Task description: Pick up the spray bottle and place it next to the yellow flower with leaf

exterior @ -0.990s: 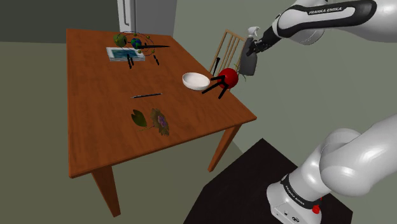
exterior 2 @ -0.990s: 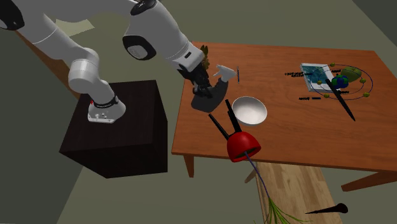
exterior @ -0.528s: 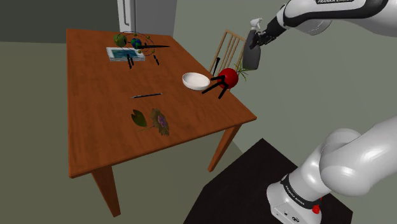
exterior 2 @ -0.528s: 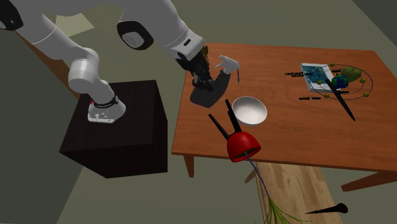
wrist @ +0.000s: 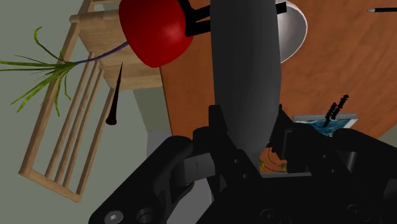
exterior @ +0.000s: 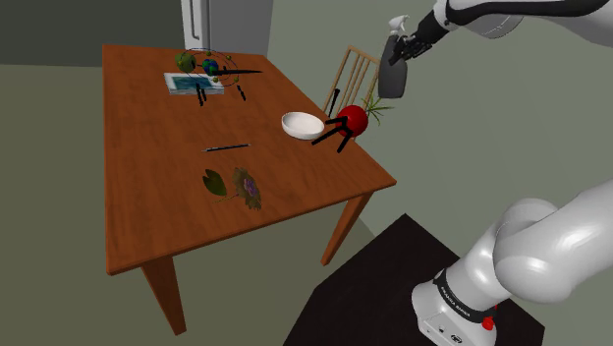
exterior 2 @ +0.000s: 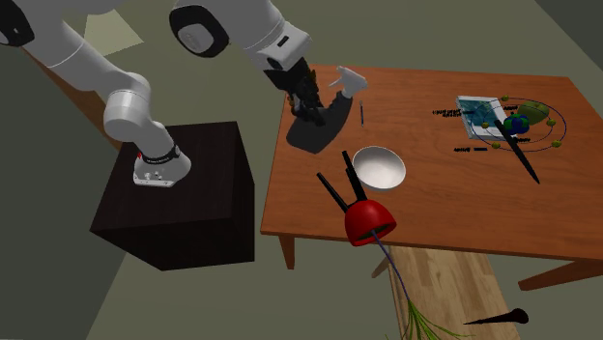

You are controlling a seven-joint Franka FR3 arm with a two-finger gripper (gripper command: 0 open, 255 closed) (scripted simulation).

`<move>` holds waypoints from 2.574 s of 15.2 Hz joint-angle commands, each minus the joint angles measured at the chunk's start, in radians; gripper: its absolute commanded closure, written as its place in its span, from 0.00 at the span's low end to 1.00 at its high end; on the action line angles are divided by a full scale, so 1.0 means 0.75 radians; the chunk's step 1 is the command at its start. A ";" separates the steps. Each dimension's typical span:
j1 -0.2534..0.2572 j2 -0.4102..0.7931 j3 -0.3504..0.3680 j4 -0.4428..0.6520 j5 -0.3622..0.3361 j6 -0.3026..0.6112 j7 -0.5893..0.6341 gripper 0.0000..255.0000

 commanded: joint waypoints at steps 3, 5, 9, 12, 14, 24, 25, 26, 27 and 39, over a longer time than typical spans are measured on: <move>0.015 -0.007 0.099 -0.009 -0.051 -0.001 0.142 1.00; 0.024 -0.007 0.153 -0.017 -0.076 0.003 0.219 1.00; 0.047 0.009 0.254 -0.014 -0.122 0.006 0.370 1.00; 0.068 0.034 0.325 0.005 -0.153 0.002 0.480 1.00; 0.083 0.057 0.371 0.025 -0.173 -0.003 0.552 1.00; 0.171 0.238 0.570 0.221 -0.277 -0.068 0.888 1.00; 0.182 0.262 0.587 0.250 -0.288 -0.079 0.919 1.00; 0.192 0.287 0.604 0.280 -0.299 -0.090 0.950 1.00; 0.204 0.314 0.619 0.312 -0.310 -0.102 0.980 1.00; 0.275 0.482 0.690 0.422 -0.398 -0.087 1.172 1.00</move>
